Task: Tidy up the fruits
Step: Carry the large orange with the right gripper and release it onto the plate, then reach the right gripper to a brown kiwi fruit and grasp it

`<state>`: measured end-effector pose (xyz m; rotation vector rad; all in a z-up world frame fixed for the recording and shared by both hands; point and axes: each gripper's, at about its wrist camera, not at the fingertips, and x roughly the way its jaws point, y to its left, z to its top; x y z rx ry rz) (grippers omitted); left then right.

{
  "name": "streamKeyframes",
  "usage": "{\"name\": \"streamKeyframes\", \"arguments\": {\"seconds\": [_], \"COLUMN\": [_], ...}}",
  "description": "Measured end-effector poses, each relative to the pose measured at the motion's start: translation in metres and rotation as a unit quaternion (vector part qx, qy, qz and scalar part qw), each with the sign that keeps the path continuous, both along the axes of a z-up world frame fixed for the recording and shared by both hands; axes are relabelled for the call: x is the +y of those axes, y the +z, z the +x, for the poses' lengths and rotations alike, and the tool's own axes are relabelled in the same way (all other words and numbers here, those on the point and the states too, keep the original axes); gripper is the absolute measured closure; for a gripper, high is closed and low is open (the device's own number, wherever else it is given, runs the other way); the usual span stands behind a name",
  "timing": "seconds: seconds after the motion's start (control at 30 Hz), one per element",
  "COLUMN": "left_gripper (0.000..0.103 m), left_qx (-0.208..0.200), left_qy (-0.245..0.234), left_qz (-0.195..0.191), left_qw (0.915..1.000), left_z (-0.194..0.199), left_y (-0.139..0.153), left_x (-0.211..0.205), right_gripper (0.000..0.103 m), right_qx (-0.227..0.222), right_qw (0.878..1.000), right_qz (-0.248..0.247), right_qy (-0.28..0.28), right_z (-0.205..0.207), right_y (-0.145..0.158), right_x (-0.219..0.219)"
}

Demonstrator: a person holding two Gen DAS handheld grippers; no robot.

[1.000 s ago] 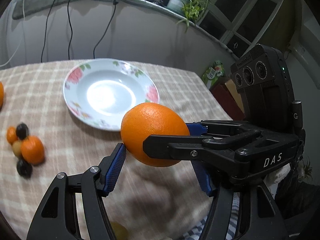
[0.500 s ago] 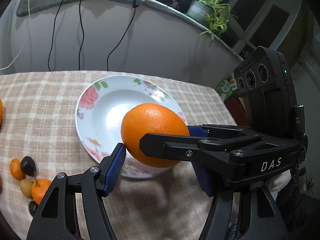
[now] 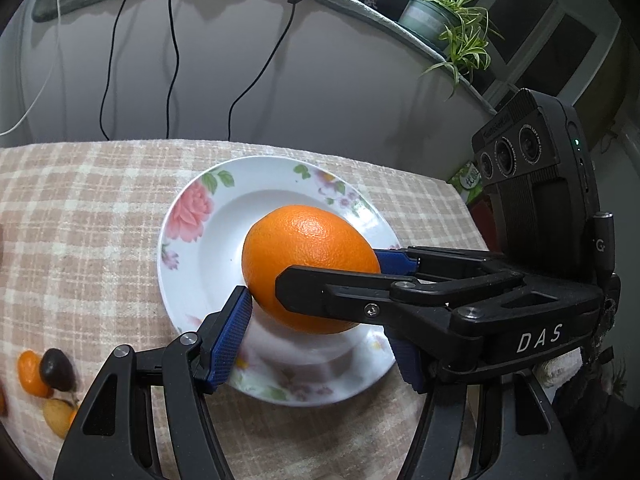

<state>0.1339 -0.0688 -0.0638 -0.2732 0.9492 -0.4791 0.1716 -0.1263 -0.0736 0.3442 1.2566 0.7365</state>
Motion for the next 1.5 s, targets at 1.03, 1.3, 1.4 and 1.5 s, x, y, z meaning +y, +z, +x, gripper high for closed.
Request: {"name": "streamKeyframes", "arguments": {"seconds": [1.03, 1.3, 1.4, 1.5], "left_gripper": [0.039, 0.039, 0.039, 0.039], "left_qx": [-0.059, -0.079, -0.082, -0.081], "left_qy": [0.057, 0.103, 0.124, 0.146], "left_qz": [0.029, 0.061, 0.077, 0.088], "left_qw": [0.9962, 0.9896, 0.9858, 0.9821], "left_z": [-0.036, -0.064, -0.075, -0.087], "left_y": [0.031, 0.038, 0.04, 0.038], "left_x": [0.045, 0.085, 0.101, 0.118], "right_gripper": [0.024, 0.024, 0.024, 0.024], "right_qx": [-0.116, -0.149, -0.173, -0.183], "right_qw": [0.991, 0.987, 0.984, 0.982], "right_qz": [-0.054, -0.043, -0.046, -0.046], "right_qy": [-0.031, -0.025, -0.012, 0.001], "right_z": [-0.032, -0.066, -0.084, -0.097], "right_y": [0.048, 0.069, 0.077, 0.081], "right_x": [-0.015, -0.021, -0.018, -0.014]}}
